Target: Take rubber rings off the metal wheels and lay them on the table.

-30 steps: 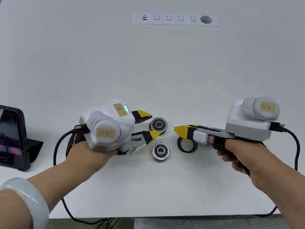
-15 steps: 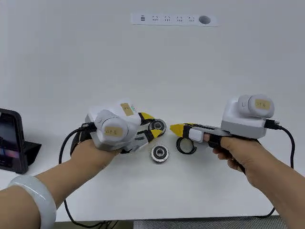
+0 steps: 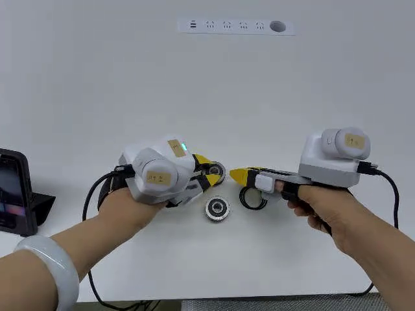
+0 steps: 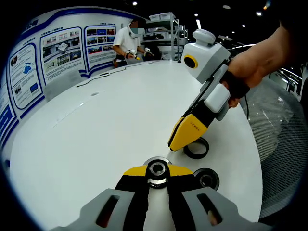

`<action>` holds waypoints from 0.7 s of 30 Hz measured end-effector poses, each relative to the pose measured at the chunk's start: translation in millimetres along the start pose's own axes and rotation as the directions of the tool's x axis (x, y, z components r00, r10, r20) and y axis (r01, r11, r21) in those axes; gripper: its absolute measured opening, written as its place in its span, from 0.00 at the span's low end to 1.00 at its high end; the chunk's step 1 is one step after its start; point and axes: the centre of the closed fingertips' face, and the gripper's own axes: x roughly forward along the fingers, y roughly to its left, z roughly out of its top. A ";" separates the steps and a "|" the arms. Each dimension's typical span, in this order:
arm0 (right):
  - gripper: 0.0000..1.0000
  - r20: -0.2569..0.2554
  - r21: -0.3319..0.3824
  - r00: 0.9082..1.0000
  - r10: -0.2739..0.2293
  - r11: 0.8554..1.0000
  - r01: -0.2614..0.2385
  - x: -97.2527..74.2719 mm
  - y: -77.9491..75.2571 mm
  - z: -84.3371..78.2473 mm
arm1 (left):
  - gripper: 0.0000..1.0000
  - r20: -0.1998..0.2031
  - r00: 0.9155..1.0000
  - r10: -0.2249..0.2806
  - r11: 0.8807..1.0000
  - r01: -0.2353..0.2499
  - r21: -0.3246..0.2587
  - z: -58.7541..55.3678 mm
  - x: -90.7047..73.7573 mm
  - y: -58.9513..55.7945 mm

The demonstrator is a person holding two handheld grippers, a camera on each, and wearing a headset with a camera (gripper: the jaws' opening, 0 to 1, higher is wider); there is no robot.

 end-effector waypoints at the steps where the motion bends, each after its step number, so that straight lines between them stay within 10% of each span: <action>1: 0.12 0.001 0.001 1.000 0.002 1.000 -0.002 0.8 0.1 0.8 | 0.14 0.000 1.000 -0.001 1.000 0.001 0.000 -0.3 0.3 0.1; 21: 0.15 -0.045 0.036 0.998 0.037 0.999 -0.036 22.0 3.5 1.4 | 0.13 0.005 1.000 -0.003 1.000 0.003 0.011 -0.6 0.2 0.6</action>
